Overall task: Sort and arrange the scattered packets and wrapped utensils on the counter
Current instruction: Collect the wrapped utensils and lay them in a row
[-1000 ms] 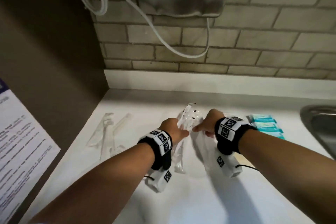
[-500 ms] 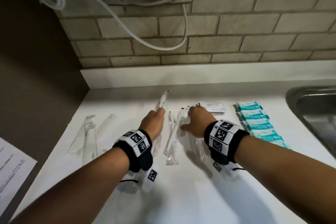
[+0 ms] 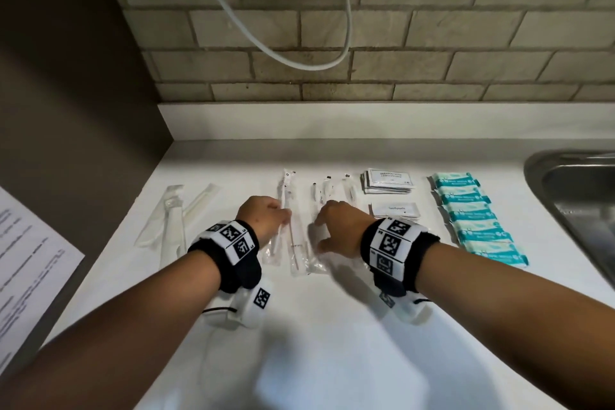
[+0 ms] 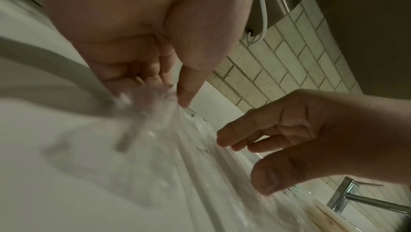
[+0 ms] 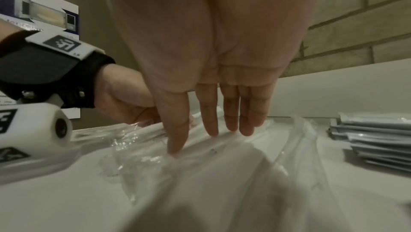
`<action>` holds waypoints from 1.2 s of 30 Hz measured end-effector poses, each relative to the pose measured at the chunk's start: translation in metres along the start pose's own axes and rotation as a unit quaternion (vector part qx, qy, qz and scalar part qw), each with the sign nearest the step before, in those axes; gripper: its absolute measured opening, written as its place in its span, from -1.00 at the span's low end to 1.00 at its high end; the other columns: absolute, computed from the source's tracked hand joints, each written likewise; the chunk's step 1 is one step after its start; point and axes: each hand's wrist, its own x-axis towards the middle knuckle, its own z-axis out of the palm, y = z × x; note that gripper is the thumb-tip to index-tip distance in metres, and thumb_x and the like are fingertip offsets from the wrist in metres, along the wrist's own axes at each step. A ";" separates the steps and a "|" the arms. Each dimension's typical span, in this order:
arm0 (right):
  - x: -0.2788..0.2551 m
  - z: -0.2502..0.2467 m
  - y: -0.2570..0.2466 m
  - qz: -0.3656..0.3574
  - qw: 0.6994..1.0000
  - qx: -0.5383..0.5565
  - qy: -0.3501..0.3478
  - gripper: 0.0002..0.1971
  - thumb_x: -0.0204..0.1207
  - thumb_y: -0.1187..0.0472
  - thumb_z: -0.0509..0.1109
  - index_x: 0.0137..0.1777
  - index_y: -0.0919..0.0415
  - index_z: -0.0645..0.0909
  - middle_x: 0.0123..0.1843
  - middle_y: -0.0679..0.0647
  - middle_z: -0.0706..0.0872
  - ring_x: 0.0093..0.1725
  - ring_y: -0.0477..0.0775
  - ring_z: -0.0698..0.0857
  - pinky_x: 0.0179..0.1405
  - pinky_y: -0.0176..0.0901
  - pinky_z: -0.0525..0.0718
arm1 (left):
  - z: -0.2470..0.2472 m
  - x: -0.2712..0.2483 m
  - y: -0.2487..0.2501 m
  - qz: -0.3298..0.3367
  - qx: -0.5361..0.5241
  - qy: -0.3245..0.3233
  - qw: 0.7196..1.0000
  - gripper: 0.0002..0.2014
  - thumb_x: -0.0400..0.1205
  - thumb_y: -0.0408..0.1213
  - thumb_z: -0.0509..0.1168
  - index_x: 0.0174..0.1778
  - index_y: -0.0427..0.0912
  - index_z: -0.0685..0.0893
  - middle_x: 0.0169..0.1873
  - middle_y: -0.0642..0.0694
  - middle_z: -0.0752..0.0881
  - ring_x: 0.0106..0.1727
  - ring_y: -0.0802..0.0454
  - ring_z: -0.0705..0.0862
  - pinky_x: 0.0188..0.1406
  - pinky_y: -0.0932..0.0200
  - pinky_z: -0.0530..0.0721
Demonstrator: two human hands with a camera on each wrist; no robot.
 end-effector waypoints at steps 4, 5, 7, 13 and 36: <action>0.000 -0.001 0.003 0.013 1.000 0.013 0.002 -0.62 0.49 0.10 0.47 0.24 0.29 0.68 0.25 0.17 0.66 0.24 0.16 0.67 0.25 -0.05 0.66 | -0.006 0.004 -0.005 -0.011 -0.073 -0.001 0.997 -0.54 0.29 -0.14 0.55 0.02 -0.34 0.73 -0.25 -0.24 0.76 -0.44 -0.09 0.63 -0.23 0.07 0.62; 0.001 -0.001 0.004 0.017 1.000 0.010 -0.001 -0.62 0.46 0.12 0.50 0.23 0.30 0.69 0.22 0.17 0.69 0.21 0.16 0.69 0.22 -0.04 0.69 | -0.010 0.003 -0.004 -0.008 -0.081 0.003 0.997 -0.51 0.32 -0.18 0.57 0.12 -0.32 0.70 -0.15 -0.28 0.78 -0.43 -0.09 0.63 -0.21 0.07 0.63; 0.004 -0.002 0.002 0.023 1.000 0.006 -0.001 -0.63 0.45 0.15 0.50 0.22 0.30 0.69 0.19 0.17 0.71 0.18 0.15 0.70 0.19 -0.03 0.71 | -0.020 0.001 -0.003 -0.011 -0.083 0.013 0.996 -0.50 0.39 -0.28 0.57 0.24 -0.23 0.64 -0.02 -0.30 0.76 -0.39 -0.11 0.65 -0.23 0.08 0.62; 0.012 -0.003 -0.018 -0.012 0.999 0.013 0.041 -0.62 0.51 0.08 0.39 0.29 0.20 0.63 0.25 0.17 0.61 0.26 0.20 0.60 0.22 0.05 0.65 | -0.035 -0.006 -0.005 -0.011 0.050 0.058 0.997 -0.63 0.24 -0.16 0.63 -0.13 -0.05 0.63 -0.15 -0.18 0.74 -0.35 -0.13 0.70 -0.14 -0.07 0.78; 0.050 -0.009 -0.049 0.126 0.982 0.136 -0.046 -0.74 0.52 0.28 0.42 0.18 0.34 0.66 -0.14 0.15 0.65 -0.29 0.06 0.67 -0.39 -0.39 0.65 | -0.035 -0.020 0.009 0.050 0.207 0.067 0.975 -0.68 0.36 -0.38 0.41 0.00 -0.08 0.55 -0.12 -0.13 0.75 -0.08 -0.12 0.74 -0.06 0.04 0.74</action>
